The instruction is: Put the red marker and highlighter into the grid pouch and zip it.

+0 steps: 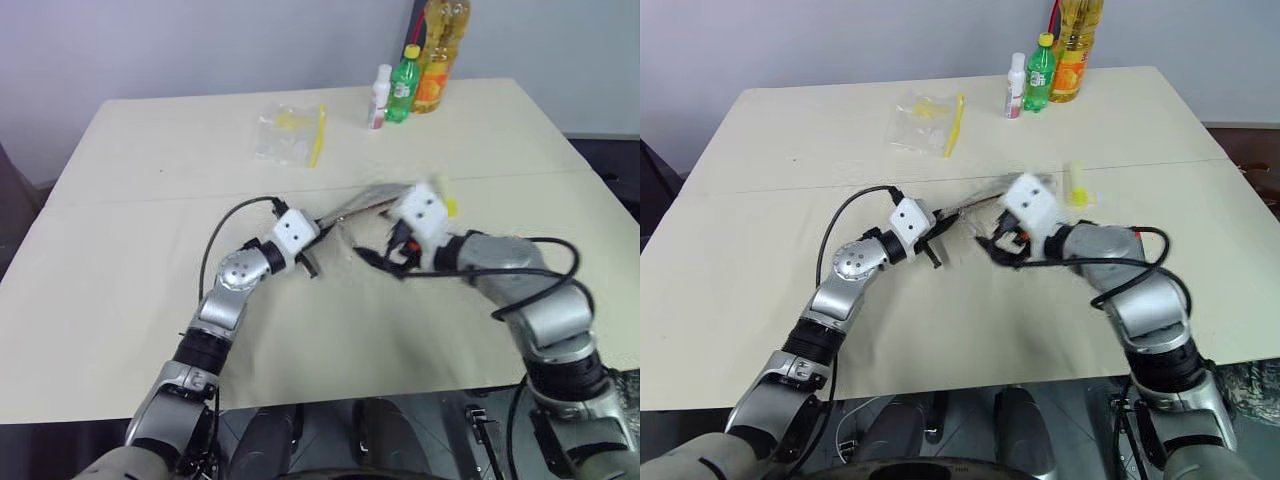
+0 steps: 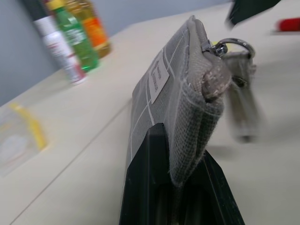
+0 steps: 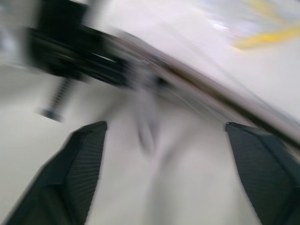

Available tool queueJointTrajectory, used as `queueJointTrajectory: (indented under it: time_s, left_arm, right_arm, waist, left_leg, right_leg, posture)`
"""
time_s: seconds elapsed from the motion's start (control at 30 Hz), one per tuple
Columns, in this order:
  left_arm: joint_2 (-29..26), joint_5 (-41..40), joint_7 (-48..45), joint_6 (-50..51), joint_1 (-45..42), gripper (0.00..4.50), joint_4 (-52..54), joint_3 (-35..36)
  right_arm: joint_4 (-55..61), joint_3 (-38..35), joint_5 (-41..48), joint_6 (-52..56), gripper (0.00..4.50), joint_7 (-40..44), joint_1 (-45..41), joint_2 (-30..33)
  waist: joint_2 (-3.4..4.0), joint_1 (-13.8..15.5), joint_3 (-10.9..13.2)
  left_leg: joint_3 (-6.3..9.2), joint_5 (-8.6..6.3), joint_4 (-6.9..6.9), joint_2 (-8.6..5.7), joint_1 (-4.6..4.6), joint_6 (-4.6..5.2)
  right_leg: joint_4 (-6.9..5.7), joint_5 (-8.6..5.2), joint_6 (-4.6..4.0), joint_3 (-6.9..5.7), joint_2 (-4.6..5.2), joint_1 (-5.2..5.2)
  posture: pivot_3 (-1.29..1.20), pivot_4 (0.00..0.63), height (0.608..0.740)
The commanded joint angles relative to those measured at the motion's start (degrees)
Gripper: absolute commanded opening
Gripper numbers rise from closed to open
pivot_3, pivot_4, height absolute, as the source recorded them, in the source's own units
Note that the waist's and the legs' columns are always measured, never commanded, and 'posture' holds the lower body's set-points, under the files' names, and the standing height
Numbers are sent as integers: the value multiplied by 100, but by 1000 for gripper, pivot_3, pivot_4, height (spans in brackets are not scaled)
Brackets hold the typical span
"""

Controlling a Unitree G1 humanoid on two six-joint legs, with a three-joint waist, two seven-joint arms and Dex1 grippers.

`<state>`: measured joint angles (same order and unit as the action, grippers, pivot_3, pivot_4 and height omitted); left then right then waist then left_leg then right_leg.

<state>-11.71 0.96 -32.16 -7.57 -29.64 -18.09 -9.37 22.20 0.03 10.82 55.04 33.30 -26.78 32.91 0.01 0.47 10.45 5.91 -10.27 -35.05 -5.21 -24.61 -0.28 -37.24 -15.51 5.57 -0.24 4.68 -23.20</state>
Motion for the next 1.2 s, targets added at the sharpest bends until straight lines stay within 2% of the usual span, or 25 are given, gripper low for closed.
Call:
queueJointTrajectory:
  time_s: [0.03,0.23,0.43,0.57,0.6,0.63,0.77,0.8,0.93,1.07,1.2]
  left_arm:
    - [45,-98,228,93,-18,0,228,185]
    - [103,-84,440,277,-1,0,326,214]
    - [106,-68,507,378,9,0,454,188]
    - [84,-78,520,429,65,0,549,187]
    - [73,-79,516,438,89,0,576,185]
    - [66,-82,514,450,105,0,597,186]
    - [37,-90,506,475,116,0,604,188]
    - [34,-91,505,474,112,0,597,189]
    - [21,-96,487,466,69,0,541,197]
    - [-27,-164,383,410,-14,0,432,237]
    - [-77,-265,201,326,-78,0,329,242]
  right_arm:
    - [-743,-584,-135,-159,3925,-585,-167,-134]
    - [-3107,-940,-434,-1262,3925,-1500,-930,-498]
    - [-4894,-1059,-513,-2109,3925,-1989,-1608,-629]
    - [-5572,-1267,-354,-2347,3925,-2121,-1841,-698]
    - [-5666,-1293,-328,-2399,3416,-2112,-1864,-709]
    - [-5720,-1301,-302,-2440,3128,-2085,-1872,-715]
    - [-5675,-1287,-246,-2499,1054,-2056,-1798,-726]
    - [-5596,-1291,-234,-2487,892,-2054,-1749,-721]
    - [-4806,-1188,-222,-2332,902,-1873,-1399,-568]
    - [-2754,-796,-243,-2162,902,-965,-419,160]
    - [-1147,-1059,398,-1708,902,-244,397,647]
  waist:
    - [0,16,0]
    - [0,7,0]
    - [1,1,0]
    - [1,-1,0]
    - [1,0,0]
    - [1,0,0]
    - [2,-19,0]
    - [2,-22,0]
    - [2,-17,-1]
    - [6,34,2]
    - [6,-8,1]
  left_leg:
    - [0,0,0,0,0,0]
    - [-3,1,1,0,1,1]
    - [-6,2,4,-2,1,1]
    - [-6,2,3,-2,1,1]
    - [-6,2,3,-2,1,1]
    - [-6,2,2,-2,1,2]
    - [-6,2,3,-2,1,2]
    - [-6,2,2,-2,1,2]
    - [-6,2,3,-2,1,2]
    - [-6,1,1,-4,0,2]
    - [-4,-1,-3,-4,-4,5]
  right_leg:
    - [0,0,0,0,0,-1]
    - [-1,1,-1,1,-2,0]
    - [-3,1,-1,2,-4,-1]
    - [-5,2,-1,2,-5,-1]
    - [-5,2,-1,2,-5,0]
    - [-6,2,-1,2,-5,0]
    - [-6,2,-1,2,-6,0]
    - [-7,2,-2,2,-6,0]
    - [-8,2,-1,2,-5,-1]
    - [-9,1,-1,2,-4,-2]
    - [-6,0,2,1,-1,-1]
  posture:
    - [0,150,740]
    - [0,150,740]
    - [0,150,740]
    - [0,150,740]
    - [0,150,740]
    - [0,150,740]
    - [0,150,740]
    - [0,150,740]
    - [0,150,740]
    - [0,150,740]
    - [0,150,740]
